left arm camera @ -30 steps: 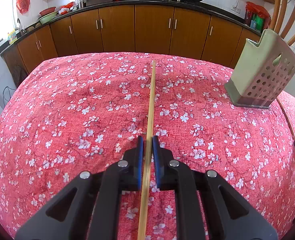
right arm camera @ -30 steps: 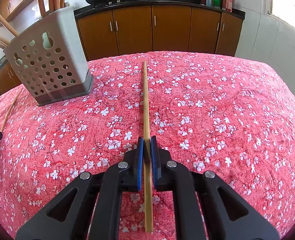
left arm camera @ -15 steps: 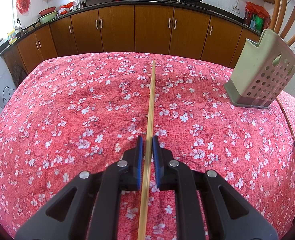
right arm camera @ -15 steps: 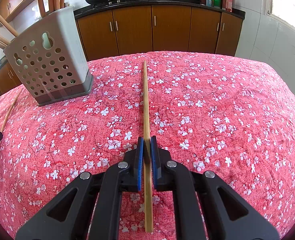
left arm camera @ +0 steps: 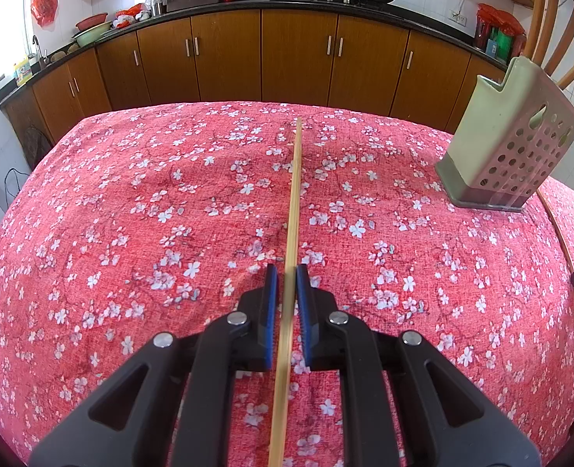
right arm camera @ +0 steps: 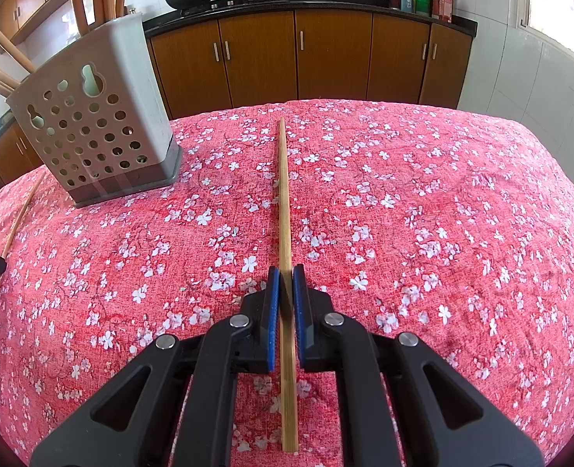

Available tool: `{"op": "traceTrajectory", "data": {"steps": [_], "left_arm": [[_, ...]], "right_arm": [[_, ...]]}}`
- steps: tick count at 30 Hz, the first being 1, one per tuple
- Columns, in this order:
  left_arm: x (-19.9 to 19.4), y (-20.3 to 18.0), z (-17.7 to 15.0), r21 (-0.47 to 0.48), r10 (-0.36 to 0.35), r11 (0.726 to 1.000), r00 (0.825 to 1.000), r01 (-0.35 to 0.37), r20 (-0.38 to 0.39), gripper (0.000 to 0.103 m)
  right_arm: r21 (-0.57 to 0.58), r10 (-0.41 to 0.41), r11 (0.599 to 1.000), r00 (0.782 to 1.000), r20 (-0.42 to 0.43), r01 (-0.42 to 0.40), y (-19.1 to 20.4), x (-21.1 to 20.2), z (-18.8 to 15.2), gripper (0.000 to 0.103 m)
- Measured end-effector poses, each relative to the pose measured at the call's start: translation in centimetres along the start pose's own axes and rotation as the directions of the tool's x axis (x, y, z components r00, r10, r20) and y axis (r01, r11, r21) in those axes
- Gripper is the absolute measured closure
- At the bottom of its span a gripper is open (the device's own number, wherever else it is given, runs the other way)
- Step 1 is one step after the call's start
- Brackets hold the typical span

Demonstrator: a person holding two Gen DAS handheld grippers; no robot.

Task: Organize utensils
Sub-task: 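Close the left tool on the last chopstick while the right tool grasps one, then lift the left tool's chopstick upright over the holder while the right tool does likewise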

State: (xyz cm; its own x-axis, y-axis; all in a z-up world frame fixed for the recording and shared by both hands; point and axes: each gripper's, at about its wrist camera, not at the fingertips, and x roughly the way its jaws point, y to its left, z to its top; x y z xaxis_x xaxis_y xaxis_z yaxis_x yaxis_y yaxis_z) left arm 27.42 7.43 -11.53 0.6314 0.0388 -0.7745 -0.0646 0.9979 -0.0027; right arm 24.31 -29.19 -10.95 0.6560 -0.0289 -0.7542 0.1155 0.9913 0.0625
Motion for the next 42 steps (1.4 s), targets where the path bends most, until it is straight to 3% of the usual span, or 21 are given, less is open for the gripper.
{"op": "traceTrajectory", "data": {"steps": [21,26,34,42], "left_arm": [[-0.1,0.0,0.1,-0.005,-0.008,1.0,1.0,0.008,0.0,0.09],[-0.9,-1.0,-0.7,0.069,0.028,0.997,1.0,-0.028,0.001,0.094],[-6.7,-2.1,-0.4,0.094,-0.011,0.996,0.992,-0.001,0.125,0.095],[-14.0,-3.4,2.7,0.111,-0.105,0.991,0.952,0.076,0.287,0.095]], "right_arm": [[0.001,-0.001,1.0,1.0,0.004,0.001,0.1,-0.2,0.0,0.095],[-0.01,0.009,1.0,1.0,0.013,-0.009,-0.3,-1.2,-1.1,0.095],[0.001,0.008,1.0,0.983,0.182,-0.008,-1.5,-7.1,-0.3,0.095],[0.0,0.023,1.0,0.934,0.356,-0.025,-1.6,-12.5,2.8,0.095]]}}
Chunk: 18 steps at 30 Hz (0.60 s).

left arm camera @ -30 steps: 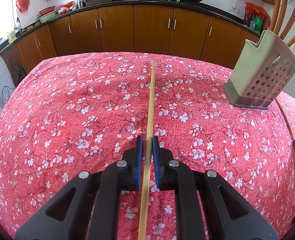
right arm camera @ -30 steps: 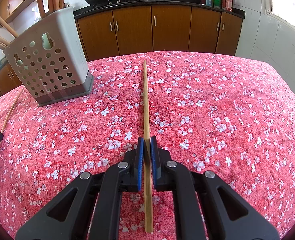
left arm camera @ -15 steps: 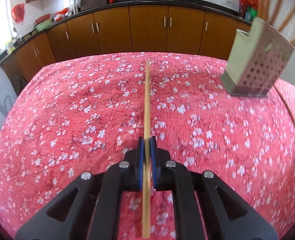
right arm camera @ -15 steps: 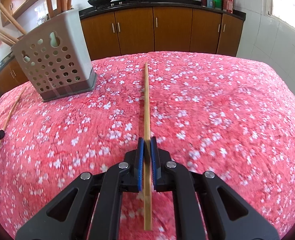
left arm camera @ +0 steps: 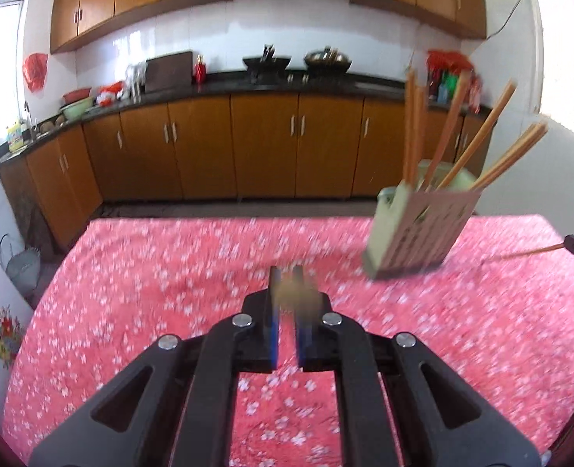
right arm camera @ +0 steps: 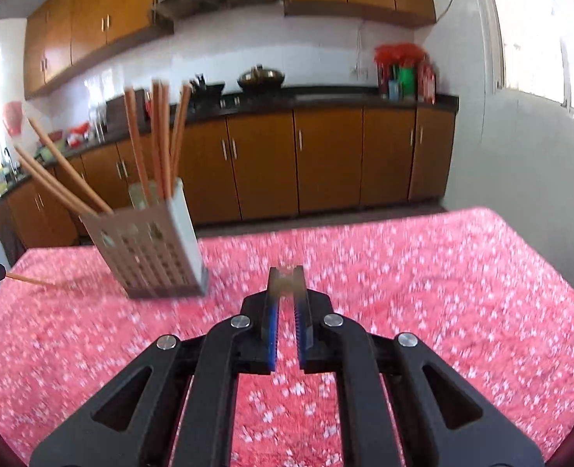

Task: Organize utensils
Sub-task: 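Lift the left tool's chopstick upright over the holder while the right tool does likewise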

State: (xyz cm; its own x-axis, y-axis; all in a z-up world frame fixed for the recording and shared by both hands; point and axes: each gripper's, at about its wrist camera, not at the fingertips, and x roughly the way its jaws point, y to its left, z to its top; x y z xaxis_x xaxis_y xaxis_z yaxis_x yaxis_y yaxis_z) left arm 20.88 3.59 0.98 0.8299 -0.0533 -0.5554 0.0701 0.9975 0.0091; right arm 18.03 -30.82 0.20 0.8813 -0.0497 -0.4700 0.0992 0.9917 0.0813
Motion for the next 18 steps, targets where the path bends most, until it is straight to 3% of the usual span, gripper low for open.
{"op": "traceTrajectory", "data": {"steps": [10,15,18], "left_arm": [[-2.8,0.0,2.5,-0.022,-0.109,0.994,0.993,0.11,0.055,0.095],[-4.9,-1.6,4.0,-0.014,-0.178,0.983,0.978,0.181,0.109,0.095],[-6.3,-3.2,5.4,-0.011,-0.241,0.969,0.959,0.245,0.152,0.095]], "right_arm": [[0.015,0.046,0.999,0.996,0.072,-0.047,0.8,-2.7,2.3,0.095],[0.036,0.105,0.993,0.988,0.112,-0.109,1.5,-4.2,3.8,0.095],[0.045,0.147,0.987,0.979,0.141,-0.155,1.8,-5.2,5.0,0.095]]}}
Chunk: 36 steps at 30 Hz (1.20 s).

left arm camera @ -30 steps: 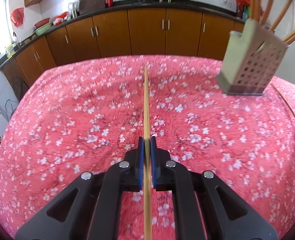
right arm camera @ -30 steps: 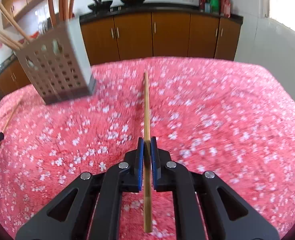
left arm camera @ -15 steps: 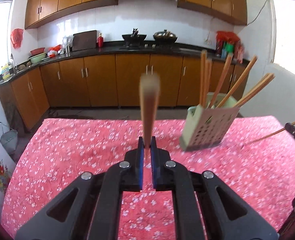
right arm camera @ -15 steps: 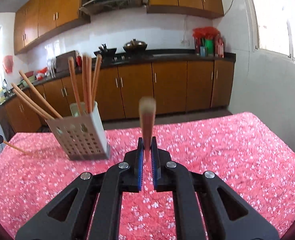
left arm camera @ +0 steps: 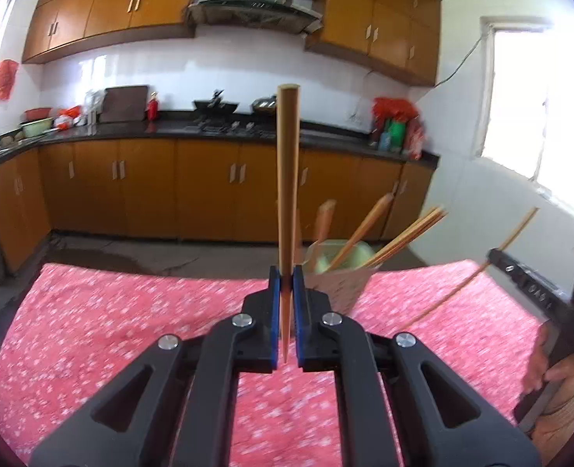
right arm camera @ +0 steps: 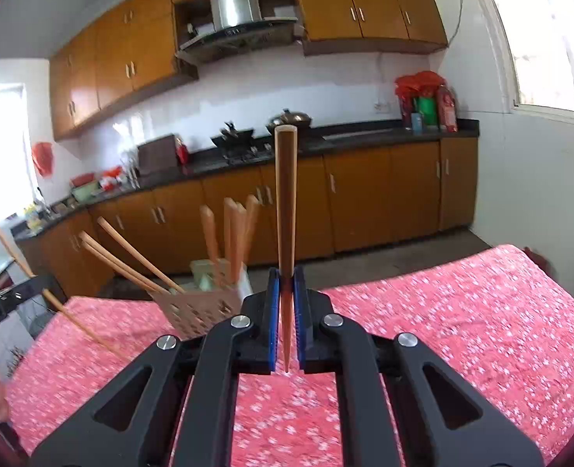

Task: Organize utensils
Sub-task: 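Lift the left tool's chopstick upright over the holder while the right tool does likewise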

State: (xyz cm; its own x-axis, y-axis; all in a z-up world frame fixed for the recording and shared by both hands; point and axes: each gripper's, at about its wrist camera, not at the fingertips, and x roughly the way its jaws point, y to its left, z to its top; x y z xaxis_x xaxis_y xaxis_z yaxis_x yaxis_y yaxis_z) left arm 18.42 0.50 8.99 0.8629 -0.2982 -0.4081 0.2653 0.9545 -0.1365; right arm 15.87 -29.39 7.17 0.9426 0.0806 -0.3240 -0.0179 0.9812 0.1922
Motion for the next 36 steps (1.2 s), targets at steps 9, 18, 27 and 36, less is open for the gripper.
{"op": "traceTrajectory", "data": {"steps": [9,18,27,36], "left_arm": [[-0.6,-5.5,4.6,0.016,-0.1,0.995,0.987,0.099,0.129,0.095],[1.6,-8.1,8.7,0.038,-0.005,0.999,0.966,-0.005,0.258,0.095],[5.2,-6.1,8.0,0.003,0.041,0.999,0.976,-0.043,0.215,0.095],[8.0,-4.4,6.7,-0.013,0.03,1.0,0.987,-0.029,0.157,0.095]], "right_arm": [[-0.011,0.124,0.992,0.987,0.101,-0.124,2.5,-2.2,4.2,0.095],[-0.046,0.17,0.985,0.969,0.182,-0.164,4.5,-1.1,7.4,0.095],[-0.062,0.144,0.989,0.977,0.154,-0.136,5.5,4.1,7.0,0.095],[-0.064,0.121,0.991,0.991,0.059,-0.117,5.3,7.0,4.7,0.095]]}}
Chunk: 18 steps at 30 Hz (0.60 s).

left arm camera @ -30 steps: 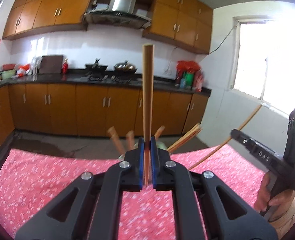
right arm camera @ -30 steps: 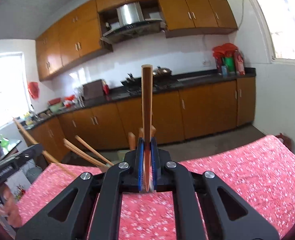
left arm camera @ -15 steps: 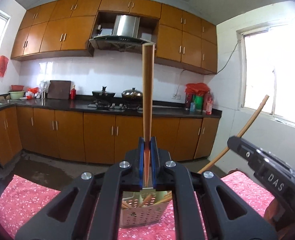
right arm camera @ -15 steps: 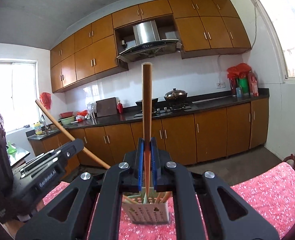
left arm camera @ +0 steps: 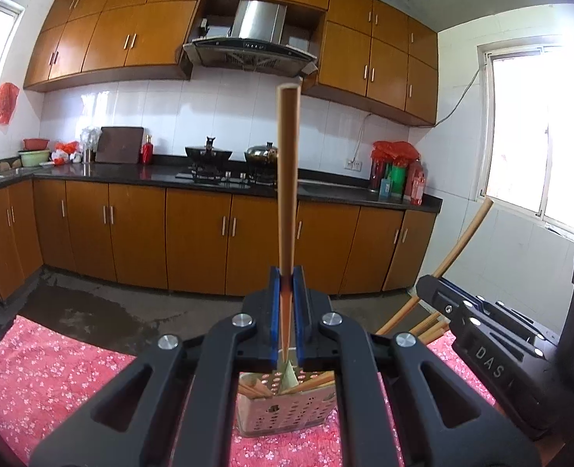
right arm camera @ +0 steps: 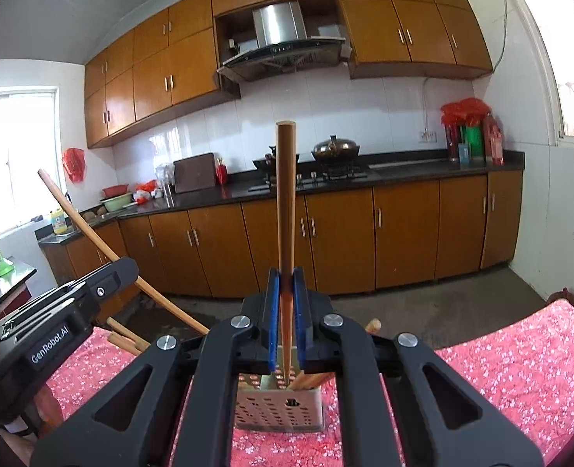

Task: Organize utensils
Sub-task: 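Open the left tool to drop its chopstick into the holder while the right tool opens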

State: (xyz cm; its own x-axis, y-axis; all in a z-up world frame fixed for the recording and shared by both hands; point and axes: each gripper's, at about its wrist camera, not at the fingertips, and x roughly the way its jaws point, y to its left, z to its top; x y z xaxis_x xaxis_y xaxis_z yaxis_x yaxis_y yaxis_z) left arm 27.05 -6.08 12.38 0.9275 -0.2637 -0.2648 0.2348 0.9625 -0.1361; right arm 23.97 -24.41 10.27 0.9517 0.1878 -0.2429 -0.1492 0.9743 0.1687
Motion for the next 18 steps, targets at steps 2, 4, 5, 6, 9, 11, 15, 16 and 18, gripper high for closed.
{"op": "traceTrajectory", "data": {"steps": [2,4,5,6,9,11,15,16,18], "left_arm": [[0.2,0.4,-0.3,-0.003,0.0,1.0,1.0,0.0,-0.009,0.095],[0.6,0.6,-0.4,-0.004,0.002,1.0,1.0,-0.002,-0.02,0.095],[0.7,0.8,-0.5,-0.006,0.001,1.0,1.0,-0.001,-0.027,0.095],[0.9,1.0,-0.6,-0.012,0.0,1.0,0.999,0.0,-0.035,0.095],[0.8,1.2,-0.6,-0.01,0.013,1.0,0.999,-0.014,-0.041,0.091],[0.6,1.4,-0.4,-0.013,0.013,1.0,0.999,-0.013,-0.038,0.085],[-0.4,1.8,-0.1,-0.019,0.021,1.0,1.0,-0.021,-0.018,0.072],[-0.8,2.0,0.1,-0.024,0.023,0.999,1.0,-0.024,-0.014,0.069],[-1.9,2.5,0.3,-0.038,0.025,0.999,1.0,-0.025,0.001,0.063]], "right_arm": [[0.004,-0.001,1.0,1.0,-0.013,0.001,-0.2,0.2,-0.2,0.095],[0.007,0.005,1.0,1.0,-0.025,-0.005,-0.4,0.3,-0.2,0.095],[0.009,0.008,1.0,0.999,-0.032,-0.008,-0.4,0.4,-0.2,0.095],[0.011,0.009,1.0,0.999,-0.037,-0.009,-0.5,0.3,-0.3,0.095],[0.007,0.009,1.0,0.999,-0.044,-0.009,-0.4,0.4,0.0,0.091],[0.008,0.008,1.0,0.999,-0.04,-0.008,-0.3,0.2,0.3,0.077],[0.009,0.006,1.0,1.0,-0.011,-0.006,-0.5,-0.9,1.0,0.067],[0.008,0.006,1.0,1.0,-0.005,-0.006,-0.5,-1.3,1.1,0.065],[0.007,0.003,1.0,1.0,0.009,-0.003,-0.7,-2.2,1.4,0.051]]}}
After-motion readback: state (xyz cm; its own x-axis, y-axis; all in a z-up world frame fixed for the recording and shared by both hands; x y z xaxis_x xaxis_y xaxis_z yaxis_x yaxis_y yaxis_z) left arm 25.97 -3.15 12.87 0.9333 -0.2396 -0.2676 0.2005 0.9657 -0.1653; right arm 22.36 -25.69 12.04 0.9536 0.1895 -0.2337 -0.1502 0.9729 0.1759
